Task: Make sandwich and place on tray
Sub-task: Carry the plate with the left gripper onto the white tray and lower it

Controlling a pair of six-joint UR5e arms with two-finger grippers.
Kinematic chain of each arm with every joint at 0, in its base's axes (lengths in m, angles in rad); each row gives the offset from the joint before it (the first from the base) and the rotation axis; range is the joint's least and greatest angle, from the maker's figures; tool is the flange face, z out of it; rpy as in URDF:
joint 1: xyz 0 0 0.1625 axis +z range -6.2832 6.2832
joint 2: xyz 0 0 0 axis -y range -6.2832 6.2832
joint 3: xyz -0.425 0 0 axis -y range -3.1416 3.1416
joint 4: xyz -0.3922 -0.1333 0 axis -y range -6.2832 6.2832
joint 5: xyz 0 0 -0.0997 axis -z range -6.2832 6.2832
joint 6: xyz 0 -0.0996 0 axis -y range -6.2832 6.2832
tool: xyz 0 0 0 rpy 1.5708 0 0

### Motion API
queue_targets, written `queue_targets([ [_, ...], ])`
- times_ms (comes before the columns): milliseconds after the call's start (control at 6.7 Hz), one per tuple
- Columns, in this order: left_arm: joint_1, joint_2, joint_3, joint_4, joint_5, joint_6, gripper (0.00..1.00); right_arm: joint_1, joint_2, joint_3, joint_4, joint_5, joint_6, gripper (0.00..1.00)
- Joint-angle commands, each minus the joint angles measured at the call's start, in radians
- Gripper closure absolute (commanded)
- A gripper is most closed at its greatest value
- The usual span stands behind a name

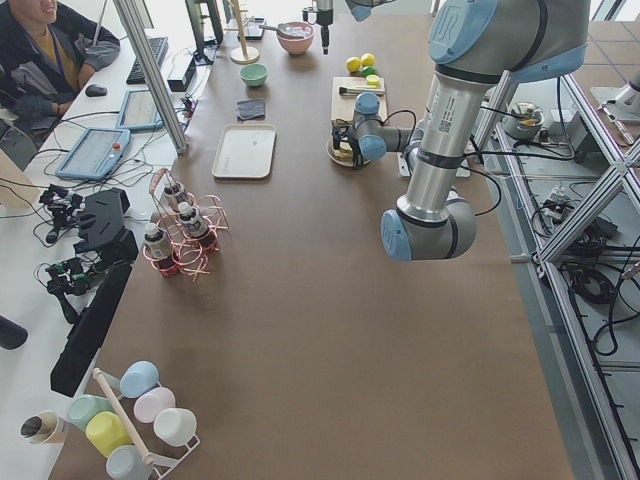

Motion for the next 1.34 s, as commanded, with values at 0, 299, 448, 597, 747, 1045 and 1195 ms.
queue_targets([
  [0, 0.014, -0.004, -0.001, 0.002, 0.023, -0.007, 0.84, 0.006, -0.007, 0.000, 0.000, 0.010, 0.000, 0.00],
  [299, 0.014, -0.007, -0.010, -0.002, 0.022, -0.019, 1.00, 0.009, -0.007, 0.000, 0.000, 0.010, 0.000, 0.00],
  [448, 0.006, -0.005, -0.013, -0.018, 0.017, -0.040, 1.00, 0.011, -0.009, 0.000, 0.000, 0.010, 0.000, 0.00],
  [597, -0.012, -0.005, -0.011, -0.041, 0.016, -0.042, 1.00, 0.011, -0.009, -0.001, 0.000, 0.010, 0.000, 0.00],
  [747, -0.053, -0.020, -0.010, -0.041, -0.009, -0.042, 1.00, 0.011, -0.010, -0.004, 0.000, 0.007, 0.000, 0.00],
  [1045, -0.197, -0.069, 0.034, -0.040, -0.134, -0.033, 1.00, 0.011, -0.020, -0.003, 0.000, 0.004, 0.002, 0.00],
  [1195, -0.268, -0.150, 0.136, -0.040, -0.206, -0.005, 1.00, 0.012, -0.024, 0.000, 0.000, 0.003, 0.002, 0.00],
])
